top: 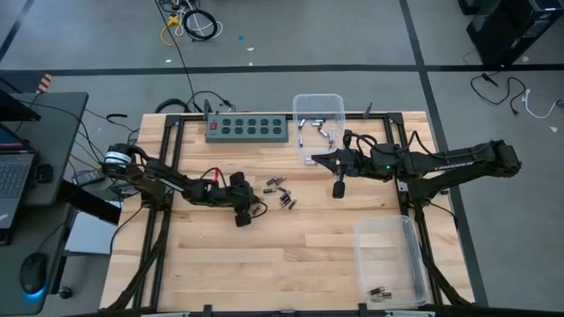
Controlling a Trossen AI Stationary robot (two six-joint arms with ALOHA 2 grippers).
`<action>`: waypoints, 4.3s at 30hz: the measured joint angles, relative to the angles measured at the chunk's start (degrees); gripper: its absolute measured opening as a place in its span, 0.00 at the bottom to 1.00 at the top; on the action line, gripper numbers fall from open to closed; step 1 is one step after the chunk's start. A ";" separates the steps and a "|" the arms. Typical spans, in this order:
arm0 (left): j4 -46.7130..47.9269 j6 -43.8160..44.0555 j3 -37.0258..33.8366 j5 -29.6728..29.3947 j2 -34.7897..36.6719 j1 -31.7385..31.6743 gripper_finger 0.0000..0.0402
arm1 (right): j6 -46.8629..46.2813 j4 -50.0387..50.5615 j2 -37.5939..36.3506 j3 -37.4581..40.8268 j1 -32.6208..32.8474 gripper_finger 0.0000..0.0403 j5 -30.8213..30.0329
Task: Sort batteries
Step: Put the black battery into the bottom transparent bin
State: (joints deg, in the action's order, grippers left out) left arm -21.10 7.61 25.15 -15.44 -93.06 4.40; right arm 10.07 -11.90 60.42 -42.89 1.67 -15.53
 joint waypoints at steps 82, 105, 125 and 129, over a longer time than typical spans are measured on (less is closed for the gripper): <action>-57.33 -33.09 5.84 11.03 4.61 0.09 0.05 | 10.60 -52.10 31.40 0.00 1.22 0.04 16.91; -53.50 -32.44 1.89 -5.92 4.55 0.59 0.46 | 0.48 -14.15 9.19 -0.07 3.56 0.03 9.14; -52.74 -32.78 -0.33 -14.83 4.55 0.59 0.46 | -56.24 53.87 -18.25 -0.04 17.34 0.03 25.49; -52.29 -32.87 -0.33 -16.28 4.57 0.59 0.46 | -63.51 54.55 -16.66 -0.04 20.89 0.04 25.70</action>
State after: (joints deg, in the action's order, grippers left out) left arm -73.39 -25.25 24.82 -31.72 -88.49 4.99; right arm -53.45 42.65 43.77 -42.94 22.56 10.17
